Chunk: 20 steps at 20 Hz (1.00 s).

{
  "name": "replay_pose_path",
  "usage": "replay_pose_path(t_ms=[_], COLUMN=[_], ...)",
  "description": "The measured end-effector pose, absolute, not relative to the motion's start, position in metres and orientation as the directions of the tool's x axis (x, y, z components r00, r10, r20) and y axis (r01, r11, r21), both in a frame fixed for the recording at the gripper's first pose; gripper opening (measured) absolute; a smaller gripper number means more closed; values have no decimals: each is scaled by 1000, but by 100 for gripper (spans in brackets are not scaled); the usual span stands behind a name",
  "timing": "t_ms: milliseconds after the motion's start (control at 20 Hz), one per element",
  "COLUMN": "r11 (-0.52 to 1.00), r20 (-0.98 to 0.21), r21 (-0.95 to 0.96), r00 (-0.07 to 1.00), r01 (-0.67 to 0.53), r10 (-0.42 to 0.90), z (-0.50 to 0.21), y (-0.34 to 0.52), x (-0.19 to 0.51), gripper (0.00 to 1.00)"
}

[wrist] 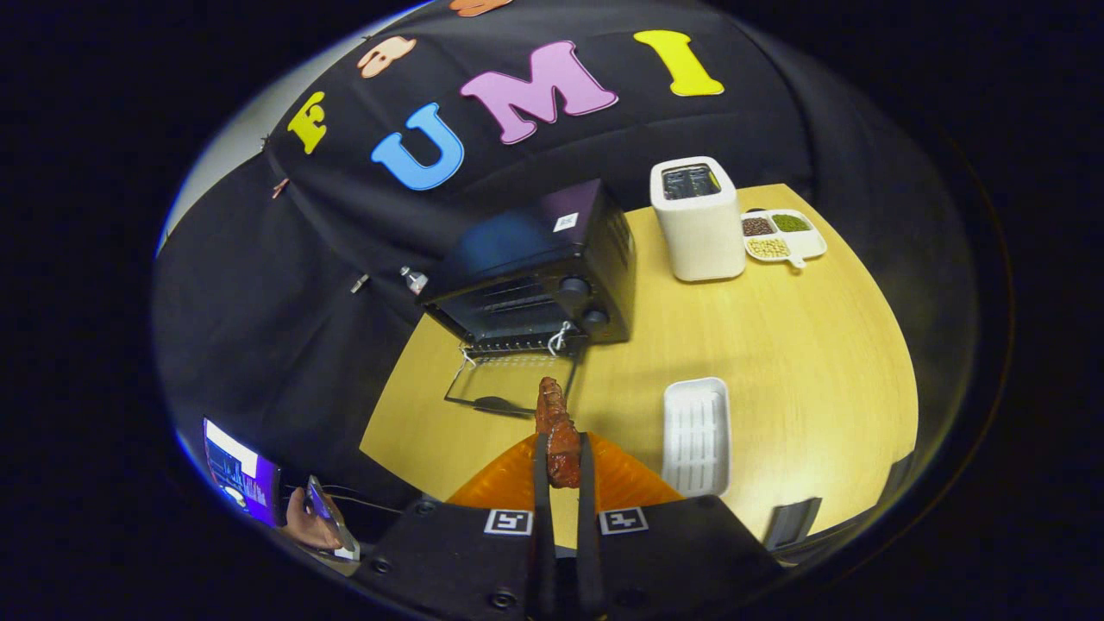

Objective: Open the toaster oven, put the food inside, and close the toaster oven door.

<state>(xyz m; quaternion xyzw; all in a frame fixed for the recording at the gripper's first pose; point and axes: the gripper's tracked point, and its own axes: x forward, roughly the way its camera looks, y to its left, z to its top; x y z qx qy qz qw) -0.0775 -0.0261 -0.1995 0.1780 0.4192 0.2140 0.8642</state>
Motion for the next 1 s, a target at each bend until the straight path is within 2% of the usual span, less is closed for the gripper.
replay_pose_path(t_ms=[250, 650, 1000], r11=[819, 832, 825], r20=[-618, -599, -590], r21=[520, 511, 554], r00=[554, 604, 646], r01=[-245, -217, -112], r10=[558, 526, 484], z=[-202, -235, -271], y=[55, 130, 173], x=[-84, -28, 31], gripper=[13, 13, 13])
